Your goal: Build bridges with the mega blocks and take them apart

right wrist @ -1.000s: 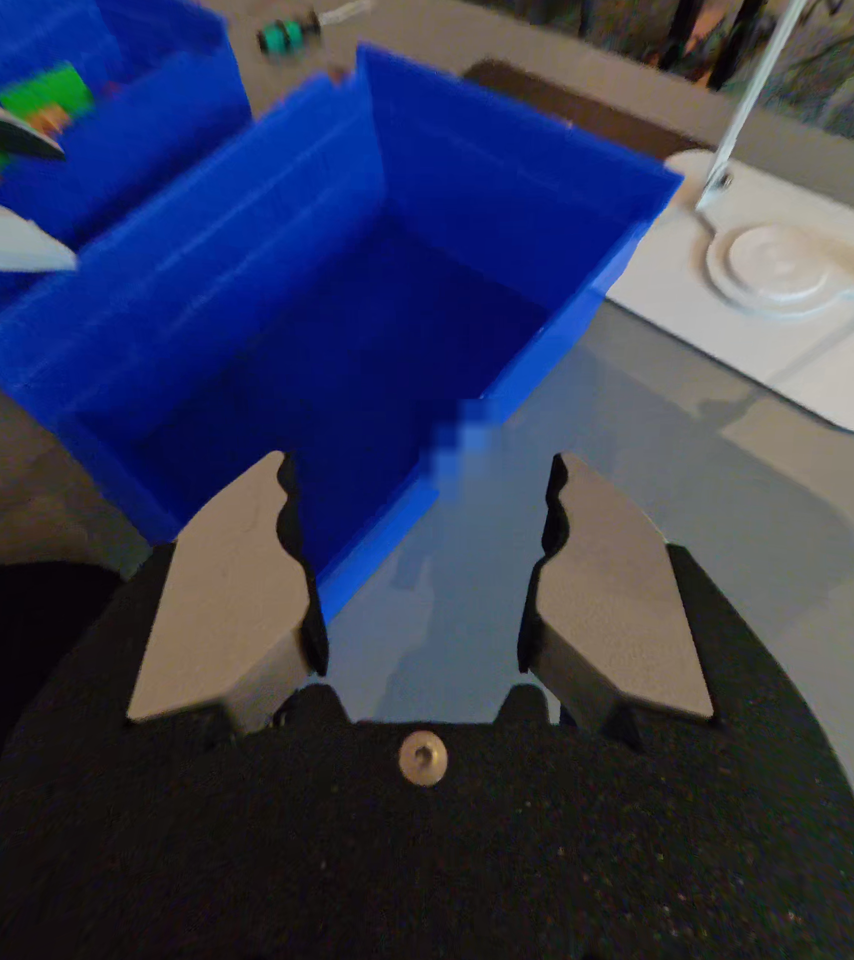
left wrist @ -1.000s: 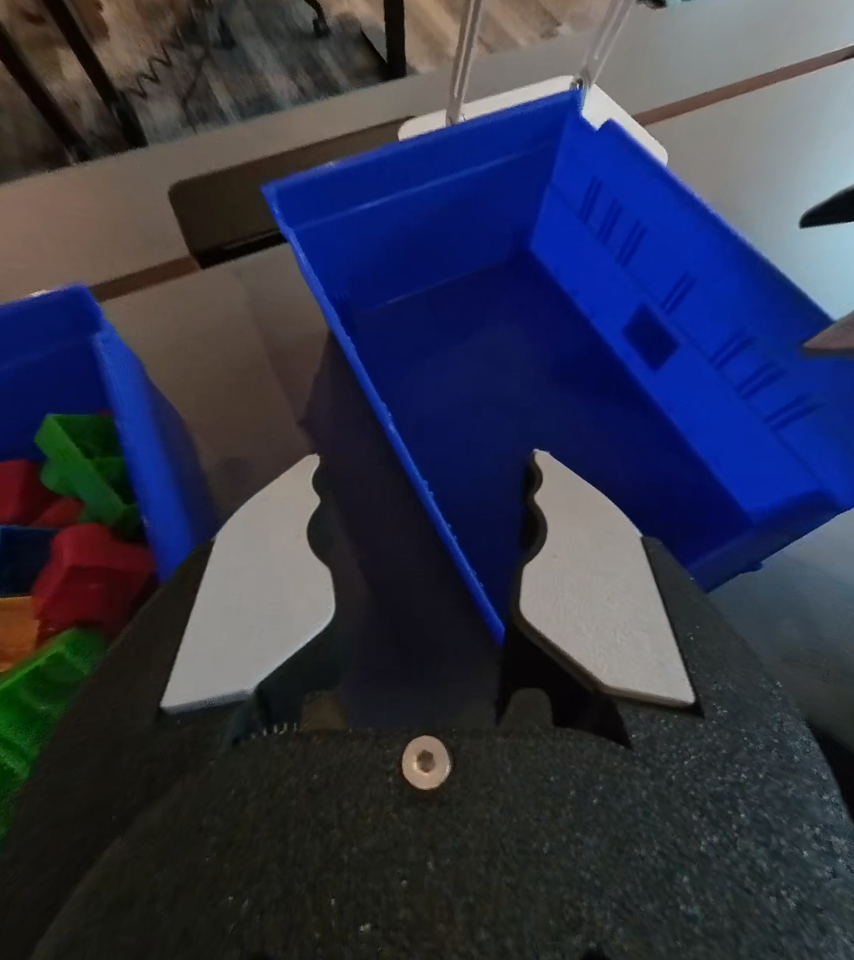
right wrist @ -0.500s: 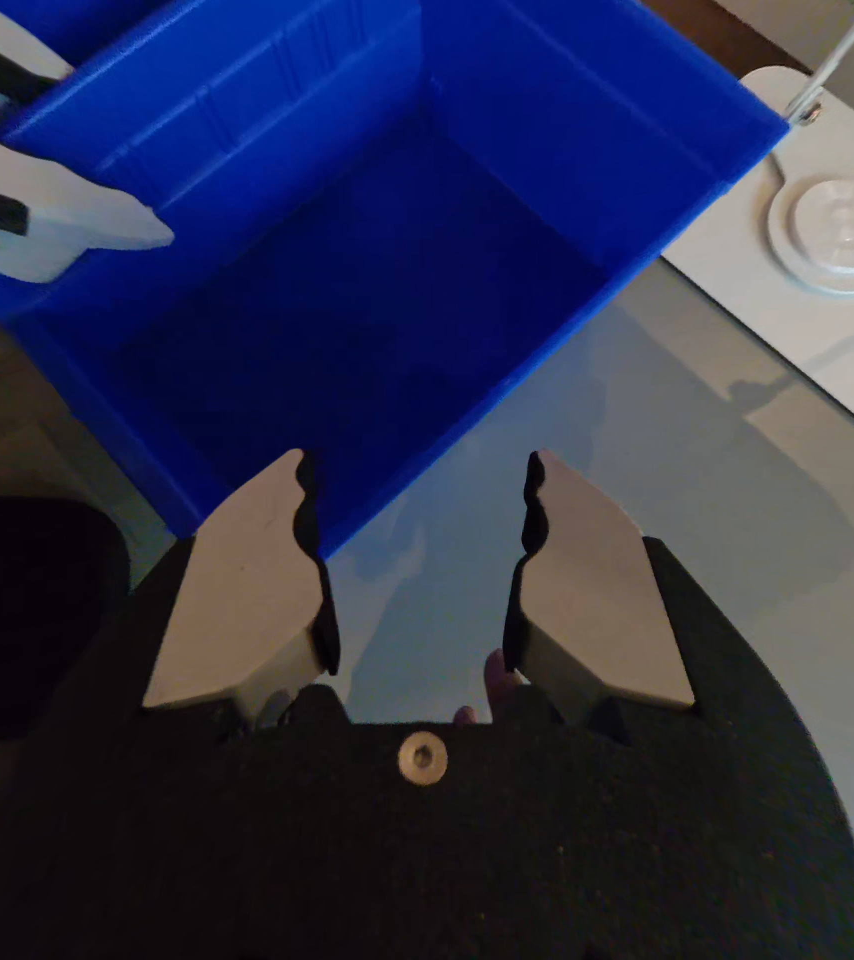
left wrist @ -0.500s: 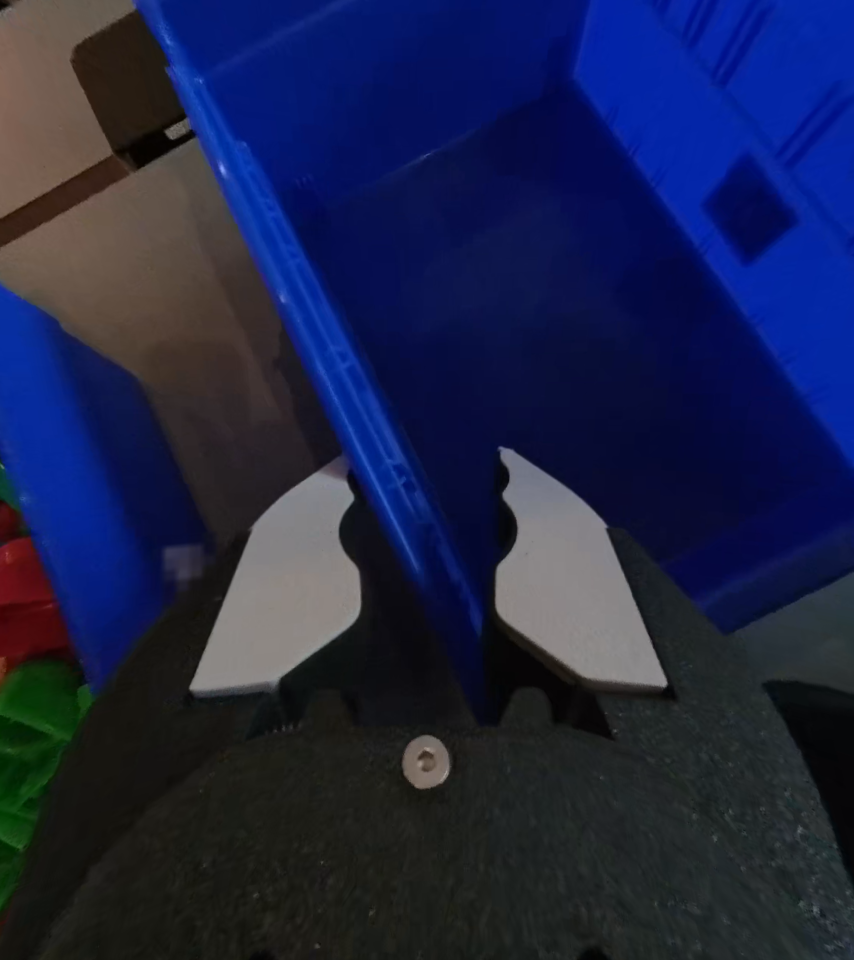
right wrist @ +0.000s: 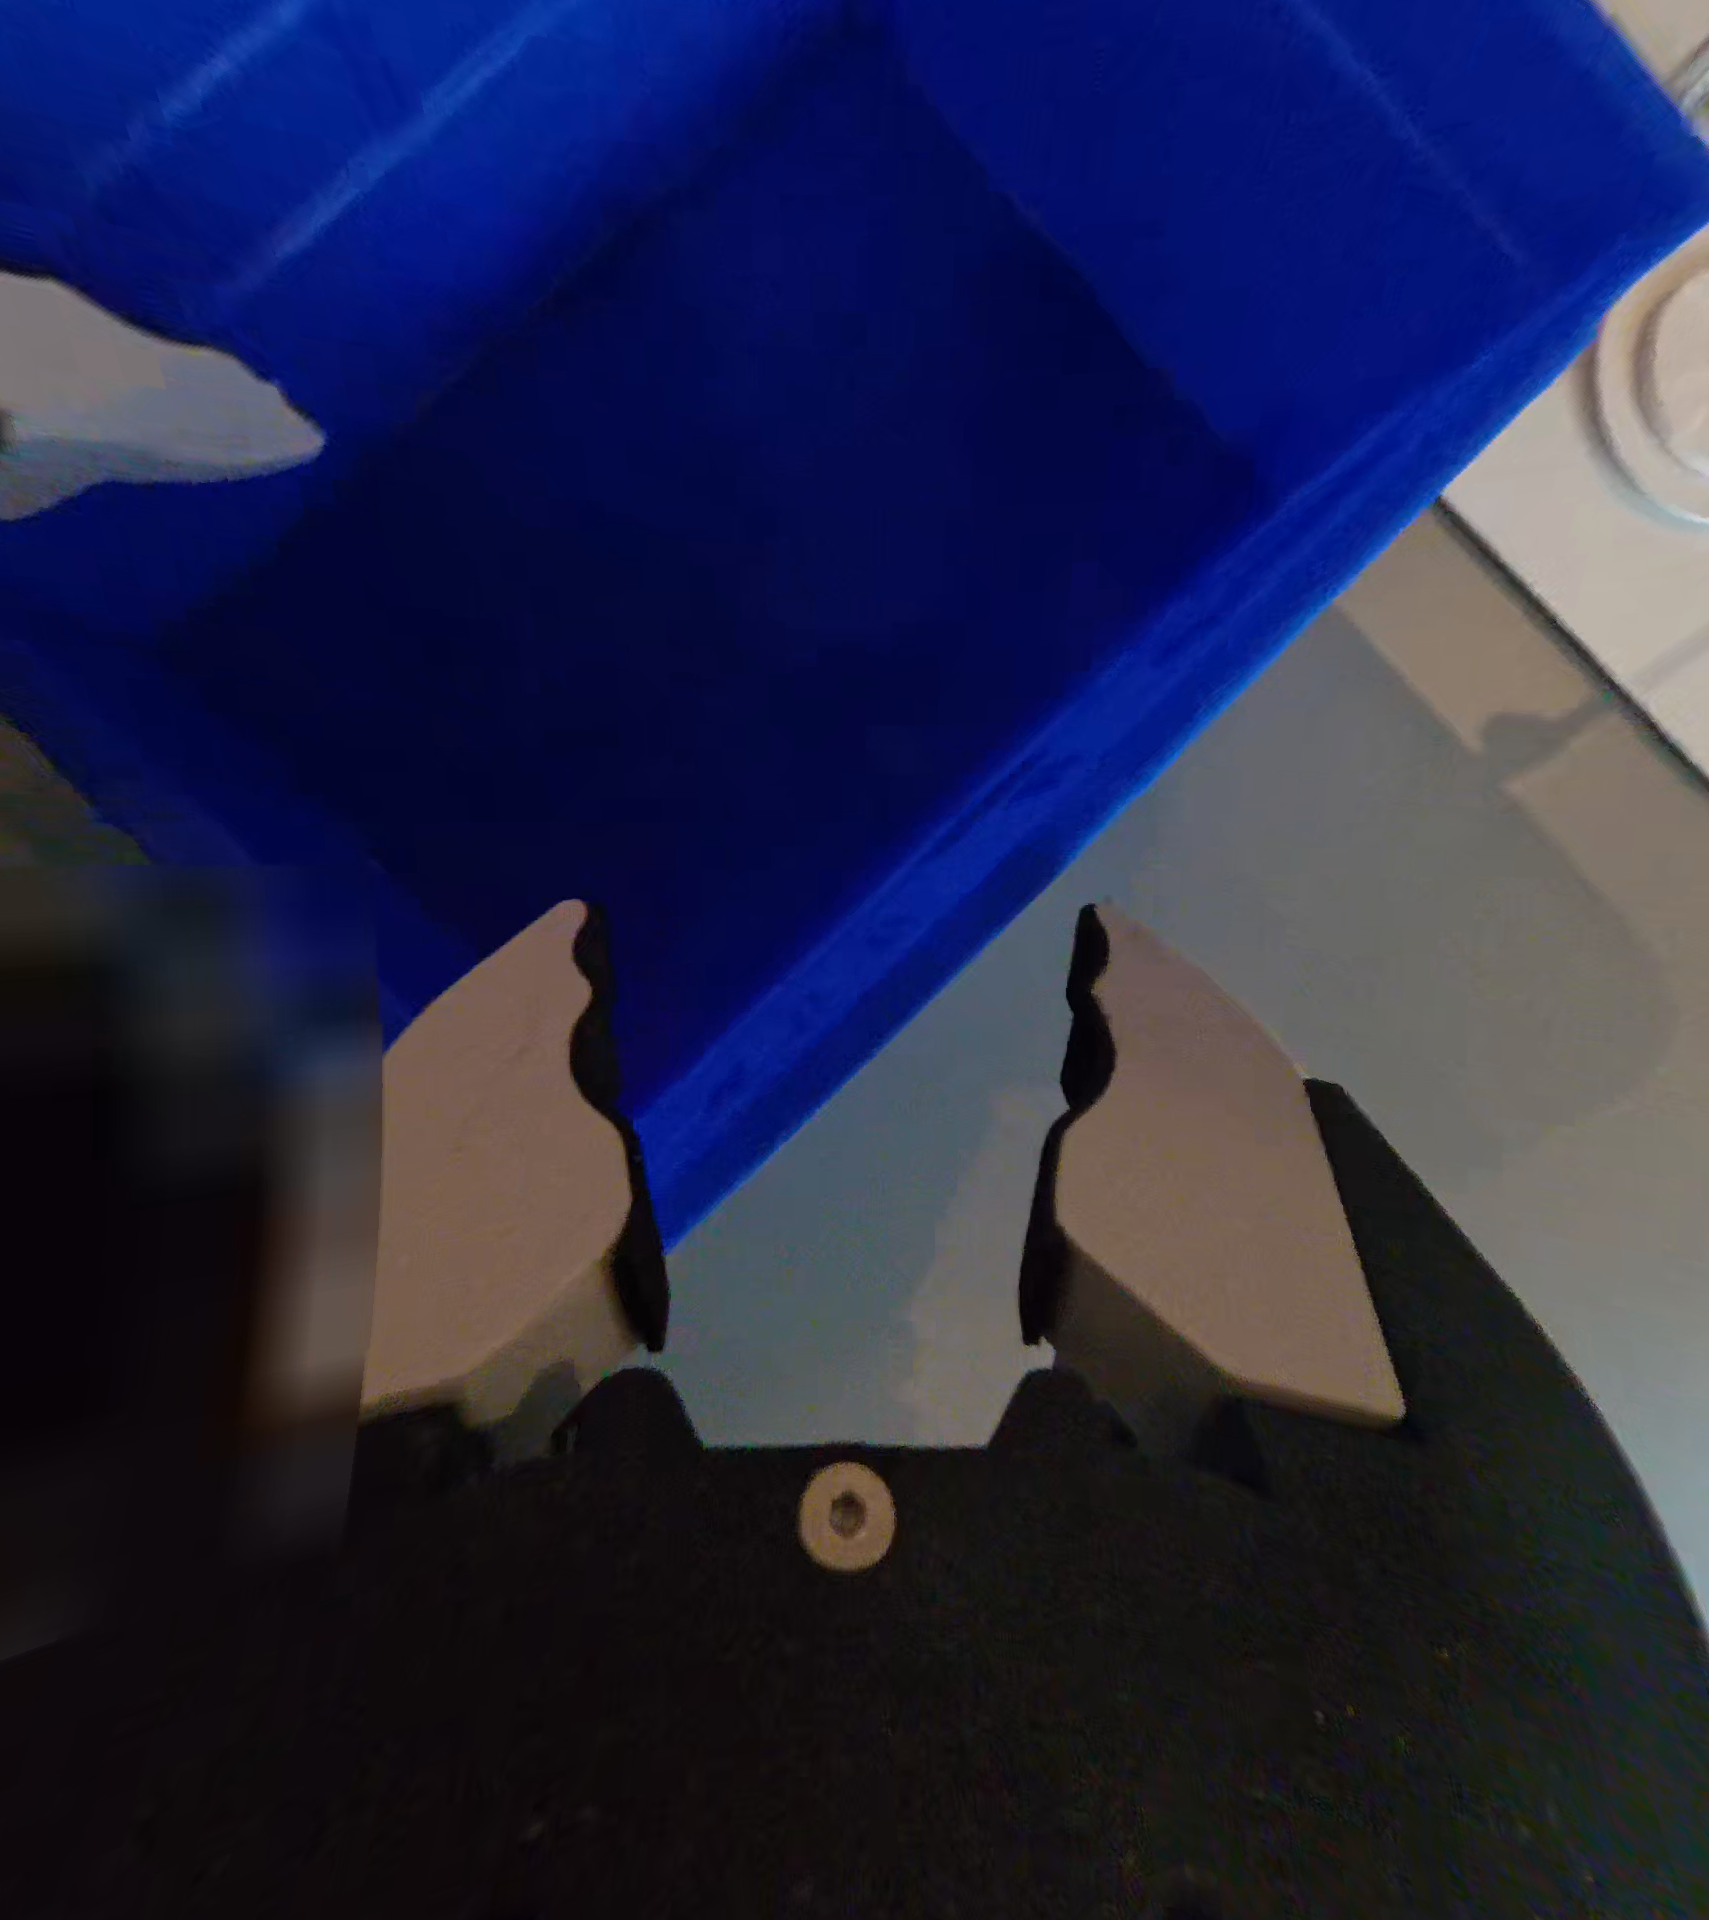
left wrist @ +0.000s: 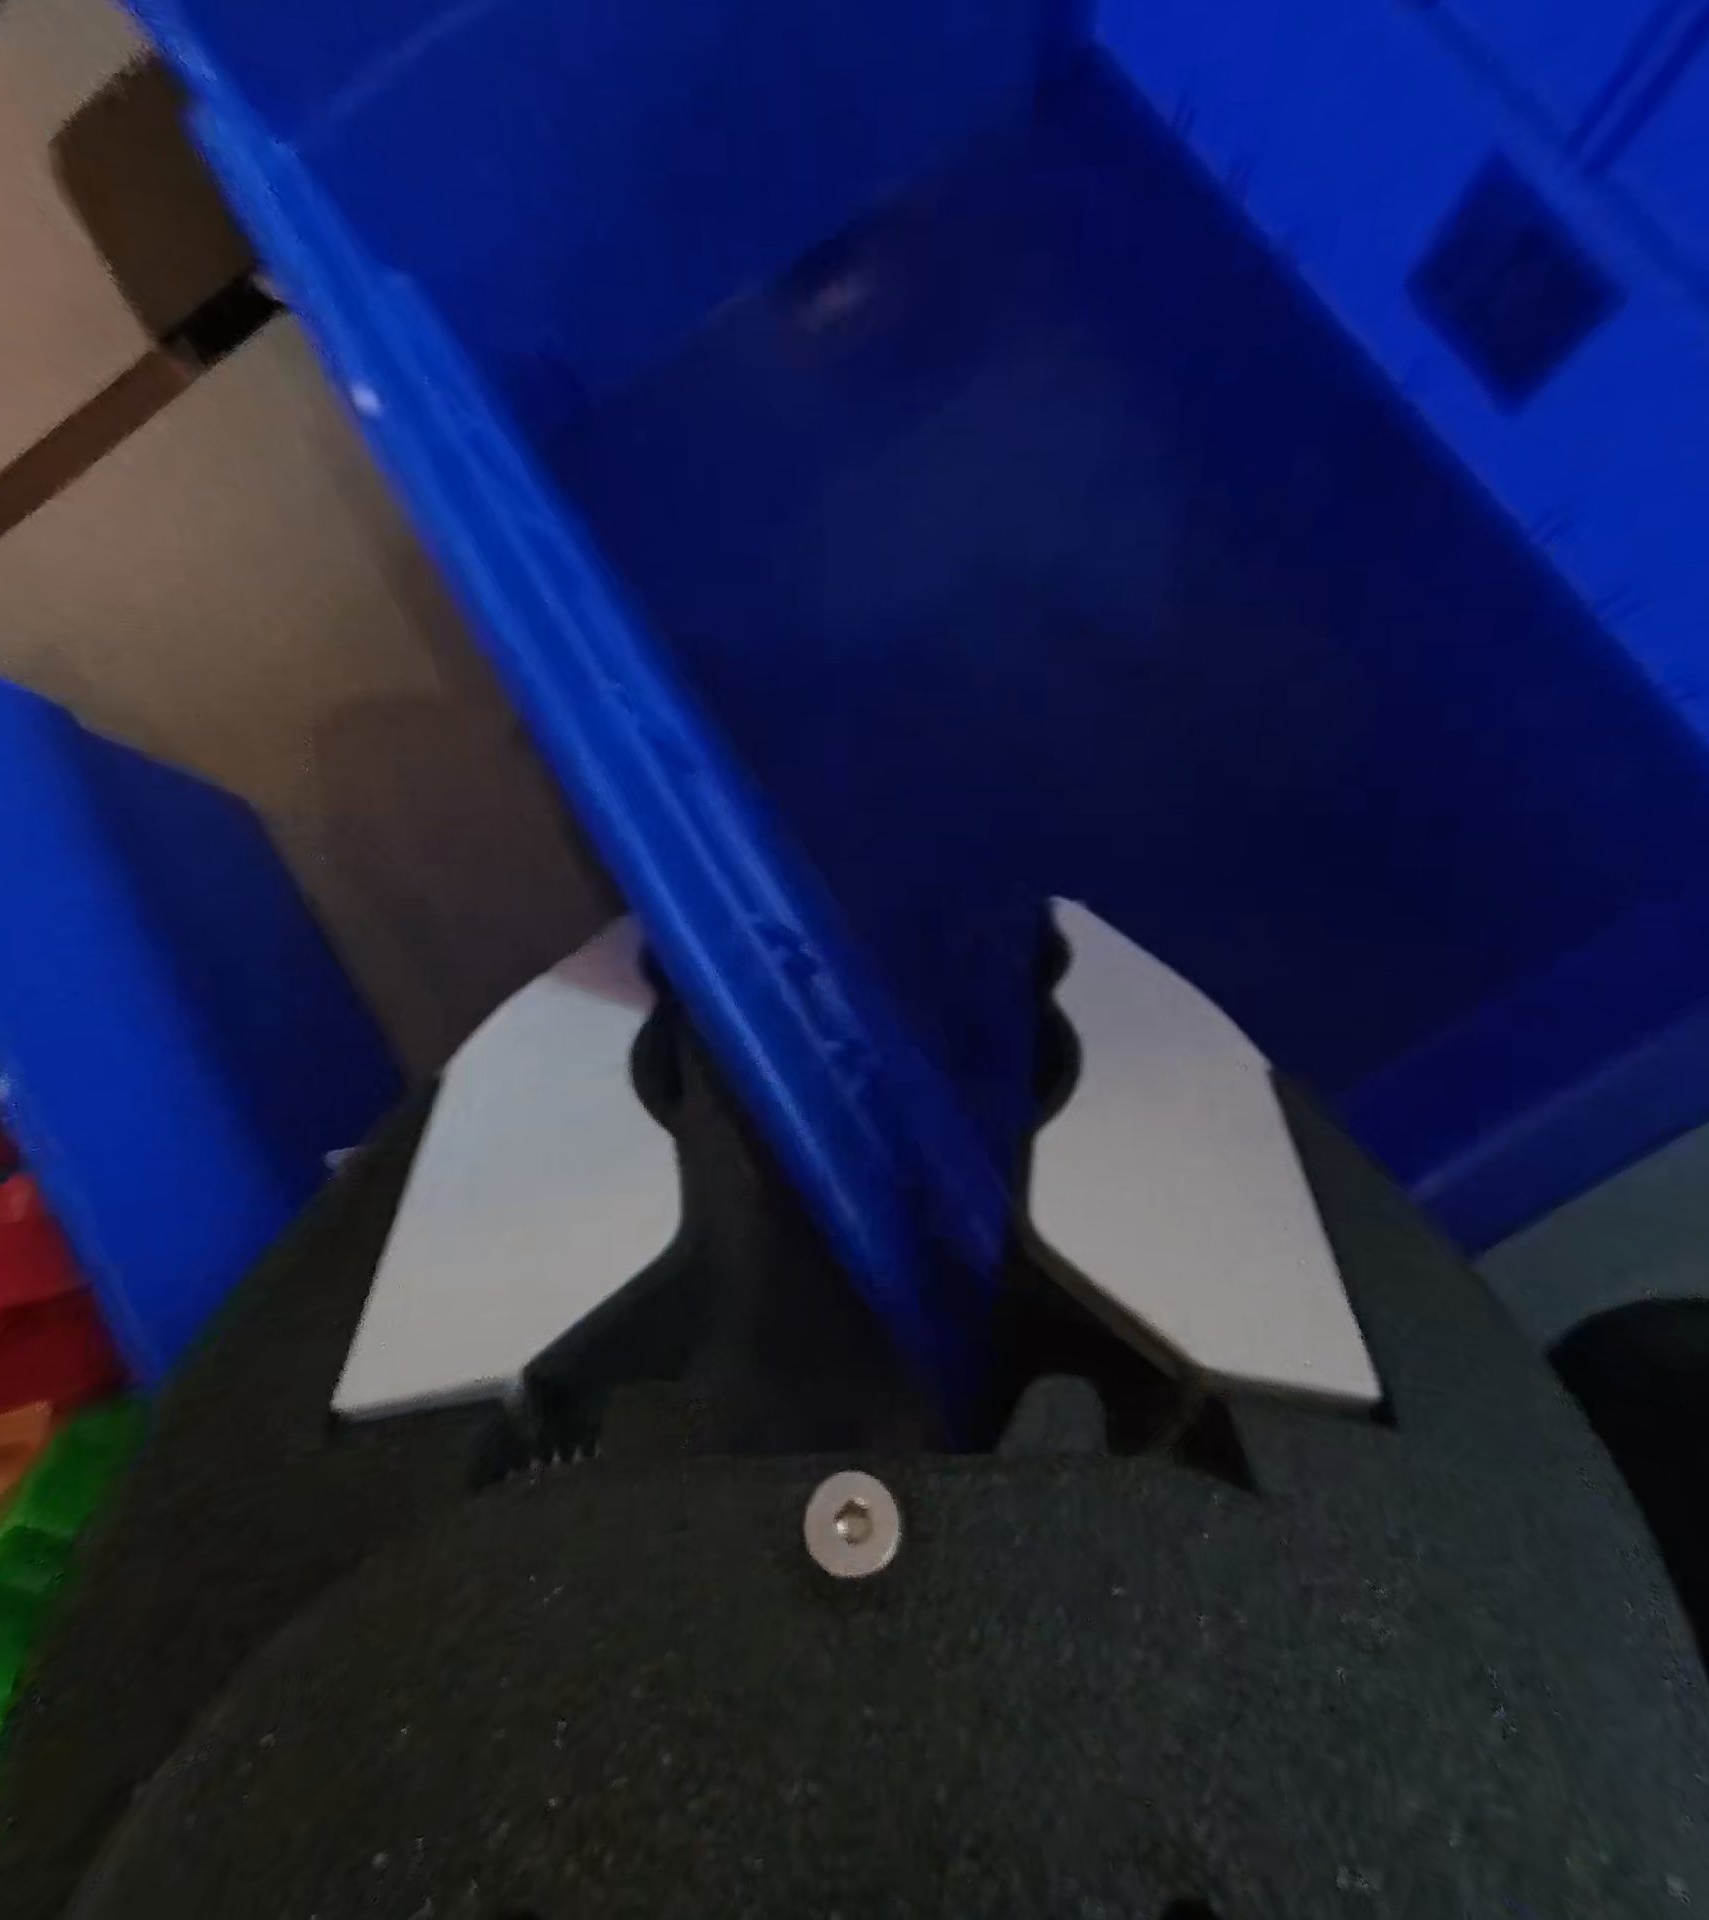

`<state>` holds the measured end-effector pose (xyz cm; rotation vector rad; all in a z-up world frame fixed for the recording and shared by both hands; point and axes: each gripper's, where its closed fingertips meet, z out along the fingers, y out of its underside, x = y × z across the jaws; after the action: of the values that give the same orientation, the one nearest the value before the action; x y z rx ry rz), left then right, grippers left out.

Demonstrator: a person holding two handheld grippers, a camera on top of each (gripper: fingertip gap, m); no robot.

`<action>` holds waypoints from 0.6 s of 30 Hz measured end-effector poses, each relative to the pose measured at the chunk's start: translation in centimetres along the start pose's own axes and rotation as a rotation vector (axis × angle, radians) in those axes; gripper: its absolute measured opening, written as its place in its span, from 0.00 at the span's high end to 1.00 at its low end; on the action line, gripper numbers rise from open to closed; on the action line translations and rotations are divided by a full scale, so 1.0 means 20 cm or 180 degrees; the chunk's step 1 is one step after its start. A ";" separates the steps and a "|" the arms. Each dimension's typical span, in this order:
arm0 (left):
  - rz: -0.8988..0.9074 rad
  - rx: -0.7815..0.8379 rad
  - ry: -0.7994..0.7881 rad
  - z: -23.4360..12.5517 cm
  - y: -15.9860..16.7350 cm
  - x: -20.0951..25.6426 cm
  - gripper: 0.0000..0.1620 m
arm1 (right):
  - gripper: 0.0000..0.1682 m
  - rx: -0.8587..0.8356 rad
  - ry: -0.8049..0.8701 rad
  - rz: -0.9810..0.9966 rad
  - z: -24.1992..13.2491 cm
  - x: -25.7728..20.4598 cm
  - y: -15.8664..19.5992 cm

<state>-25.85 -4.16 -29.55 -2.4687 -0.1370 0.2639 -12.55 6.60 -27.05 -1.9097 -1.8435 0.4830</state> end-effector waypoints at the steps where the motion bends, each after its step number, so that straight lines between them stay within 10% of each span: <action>1: 0.0042 -0.0075 0.0095 0.01 0.02 0.03 0.51 | 0.49 -0.0111 0.0000 0.0060 0.03 0.00 0.03; 18: -0.0544 -0.0171 -0.0344 0.02 0.02 0.07 0.88 | 0.91 -0.0352 0.0774 0.0292 0.08 0.15 0.07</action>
<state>-24.60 -4.02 -30.35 -2.4778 -0.4036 0.3233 -12.09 9.65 -28.96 -2.0323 -1.6621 0.1704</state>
